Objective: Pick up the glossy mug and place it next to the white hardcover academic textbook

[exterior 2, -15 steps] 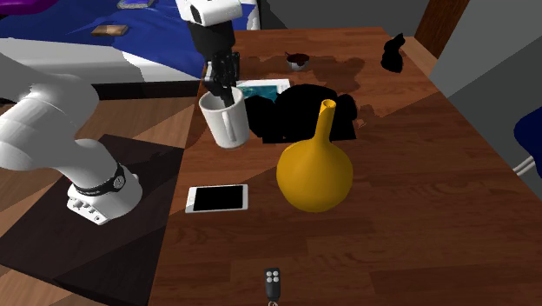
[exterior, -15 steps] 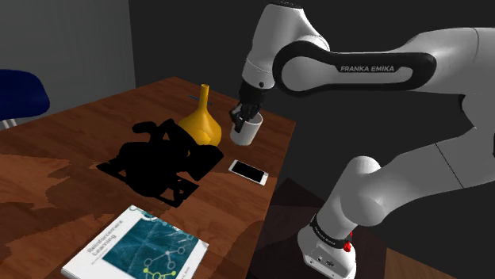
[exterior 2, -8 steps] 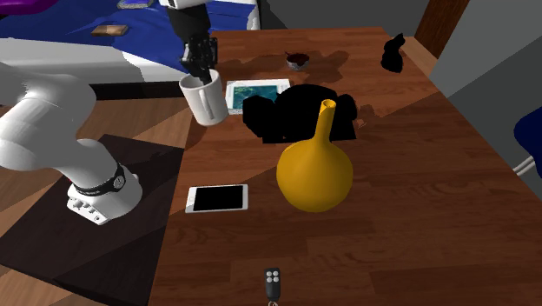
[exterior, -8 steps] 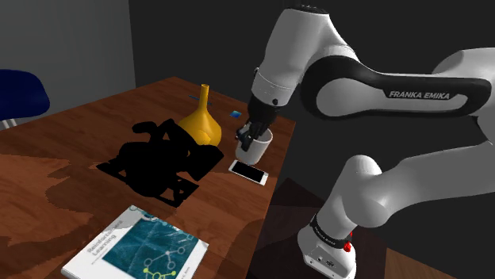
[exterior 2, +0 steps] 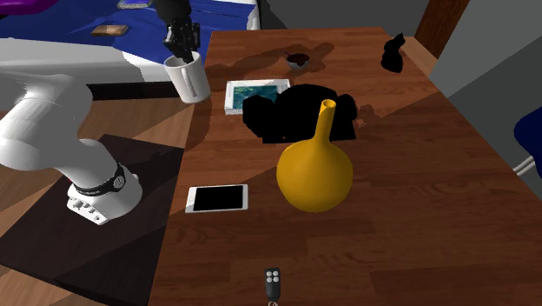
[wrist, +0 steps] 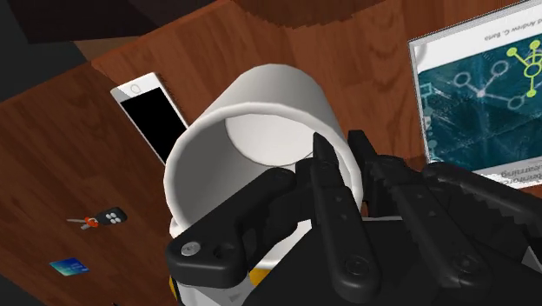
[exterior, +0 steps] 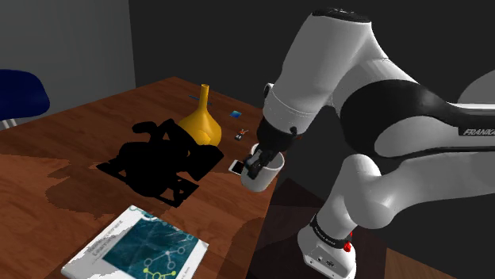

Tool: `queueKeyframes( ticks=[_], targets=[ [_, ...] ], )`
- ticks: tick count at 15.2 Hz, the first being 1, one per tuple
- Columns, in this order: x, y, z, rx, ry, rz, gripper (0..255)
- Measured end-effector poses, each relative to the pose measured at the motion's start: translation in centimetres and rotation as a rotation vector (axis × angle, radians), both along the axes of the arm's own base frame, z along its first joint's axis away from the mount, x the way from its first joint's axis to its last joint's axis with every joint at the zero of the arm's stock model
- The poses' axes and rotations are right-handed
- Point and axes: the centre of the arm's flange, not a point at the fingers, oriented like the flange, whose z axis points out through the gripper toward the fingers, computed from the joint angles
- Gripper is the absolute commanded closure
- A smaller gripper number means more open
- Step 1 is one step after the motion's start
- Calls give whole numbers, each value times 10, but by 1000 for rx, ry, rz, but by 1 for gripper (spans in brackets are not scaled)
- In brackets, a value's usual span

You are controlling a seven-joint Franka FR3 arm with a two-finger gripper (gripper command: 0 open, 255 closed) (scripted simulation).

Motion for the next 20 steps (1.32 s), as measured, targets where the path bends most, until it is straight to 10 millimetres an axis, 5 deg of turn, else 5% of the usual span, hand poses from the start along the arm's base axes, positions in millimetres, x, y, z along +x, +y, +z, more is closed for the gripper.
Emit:
queueKeyframes(
  ticks=[5, 20],
  targets=[
    [-43, 31, -4, 0, 0, -1, 255],
    [-48, 34, -80, 0, 1, -2, 255]
  ],
)
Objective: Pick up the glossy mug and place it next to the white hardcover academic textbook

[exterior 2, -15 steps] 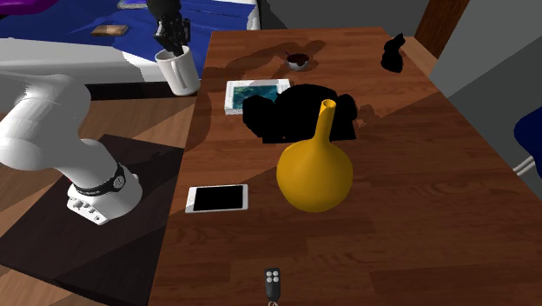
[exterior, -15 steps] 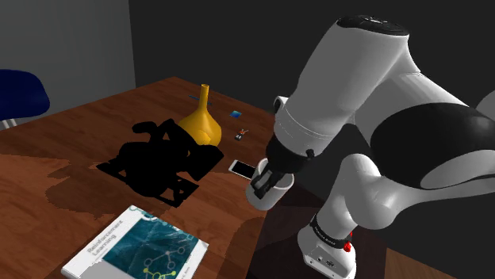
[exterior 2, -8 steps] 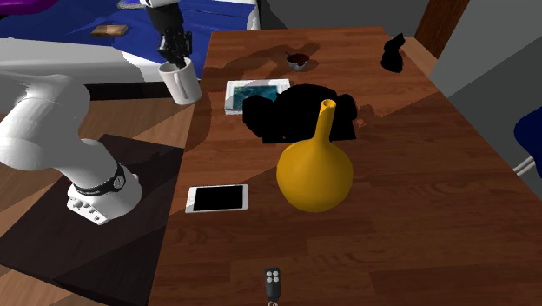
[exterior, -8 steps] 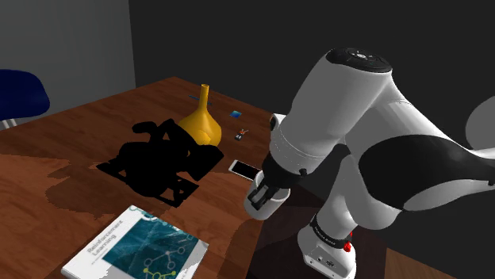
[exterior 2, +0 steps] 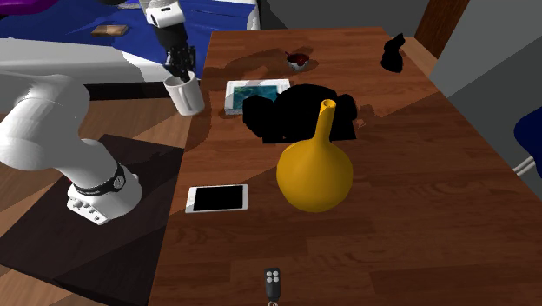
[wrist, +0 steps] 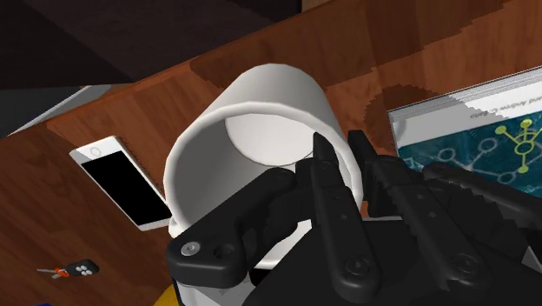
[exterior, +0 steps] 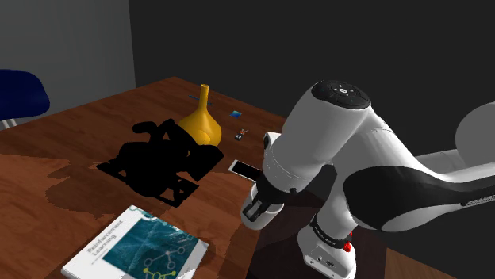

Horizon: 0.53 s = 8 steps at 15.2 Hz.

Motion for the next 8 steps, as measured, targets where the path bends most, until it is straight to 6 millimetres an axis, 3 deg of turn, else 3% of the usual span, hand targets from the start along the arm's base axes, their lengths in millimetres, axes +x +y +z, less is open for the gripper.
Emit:
queueKeyframes(
  ticks=[8],
  targets=[
    [1, 1, -43, 0, 0, 0, 255]
  ],
)
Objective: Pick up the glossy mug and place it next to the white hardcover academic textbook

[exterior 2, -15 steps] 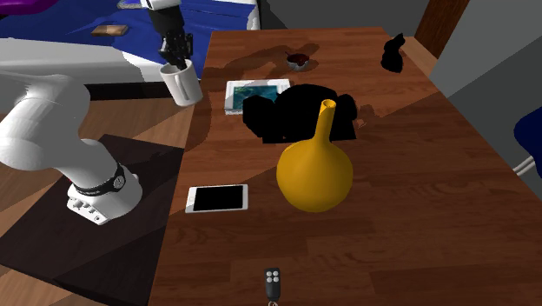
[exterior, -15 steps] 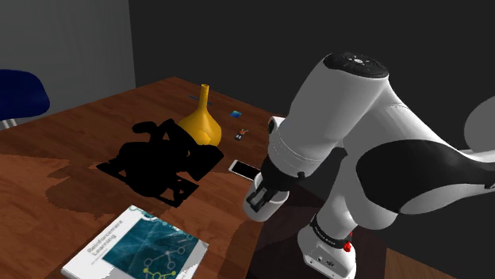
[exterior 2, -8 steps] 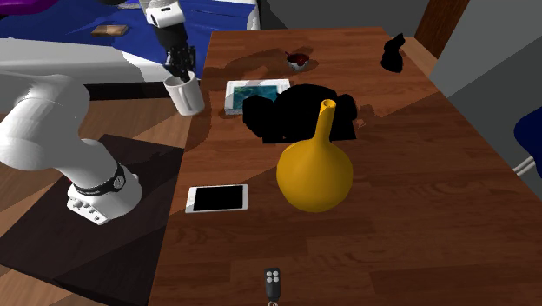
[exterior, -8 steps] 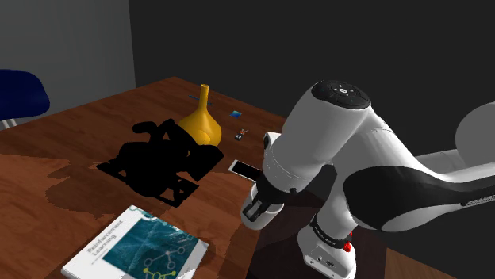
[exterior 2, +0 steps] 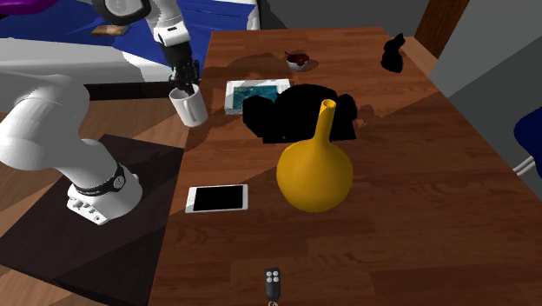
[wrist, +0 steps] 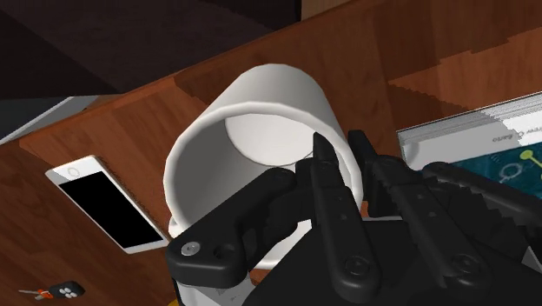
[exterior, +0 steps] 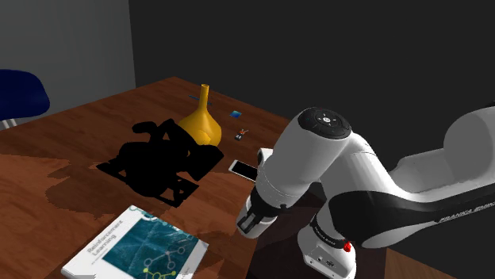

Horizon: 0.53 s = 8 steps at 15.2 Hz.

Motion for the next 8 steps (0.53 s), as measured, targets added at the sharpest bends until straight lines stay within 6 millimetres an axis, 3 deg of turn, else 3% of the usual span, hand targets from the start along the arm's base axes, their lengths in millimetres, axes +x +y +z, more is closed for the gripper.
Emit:
queueKeyframes(
  ticks=[8],
  targets=[
    [0, -1, -40, 0, 0, 0, 255]
  ],
)
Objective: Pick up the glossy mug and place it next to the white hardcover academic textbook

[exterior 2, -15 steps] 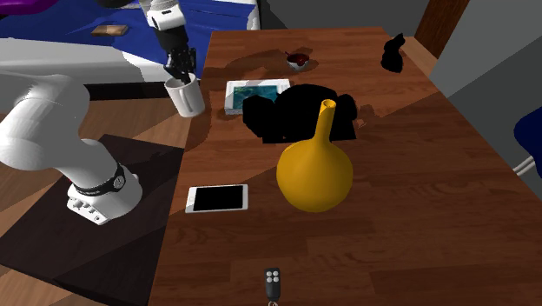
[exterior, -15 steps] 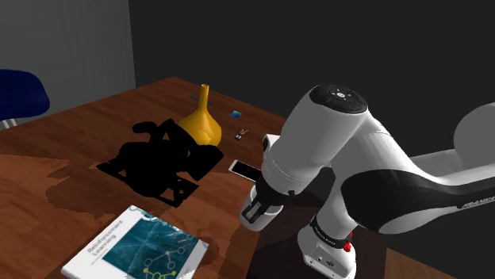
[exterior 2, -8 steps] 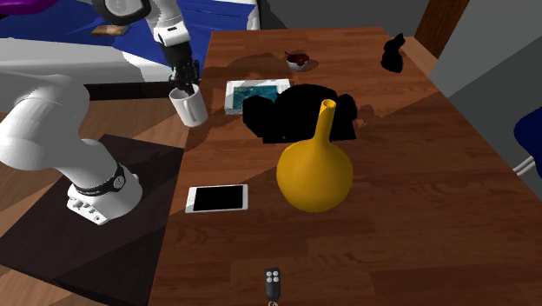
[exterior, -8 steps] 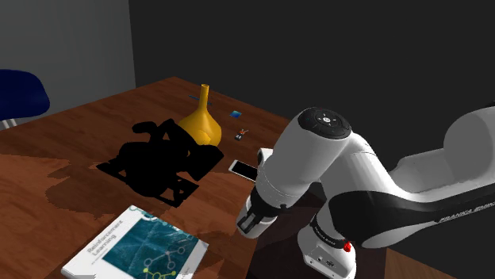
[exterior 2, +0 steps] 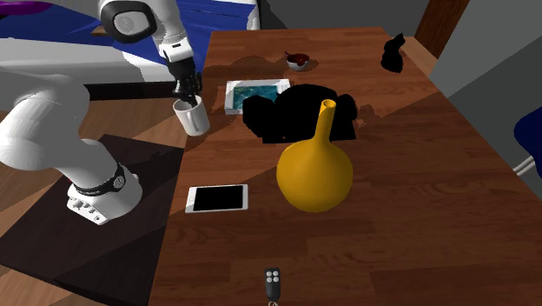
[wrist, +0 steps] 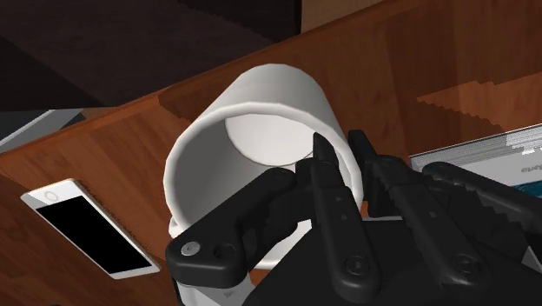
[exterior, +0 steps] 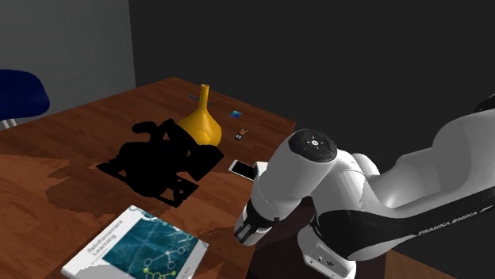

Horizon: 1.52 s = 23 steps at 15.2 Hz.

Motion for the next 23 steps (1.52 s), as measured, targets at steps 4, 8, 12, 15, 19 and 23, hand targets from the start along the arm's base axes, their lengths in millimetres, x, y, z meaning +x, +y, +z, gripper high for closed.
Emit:
queueKeyframes(
  ticks=[4, 8, 12, 15, 19, 23],
  targets=[
    [0, 0, -2, 0, 0, 0, 255],
    [0, 0, -2, 0, -1, 0, 0],
    [0, 0, -2, 1, -1, 0, 0],
    [-5, 1, 26, 2, -2, 1, 0],
    [-7, 4, 46, 1, -1, 0, 0],
    [-8, 4, 47, 1, -1, 0, 0]
  ],
)
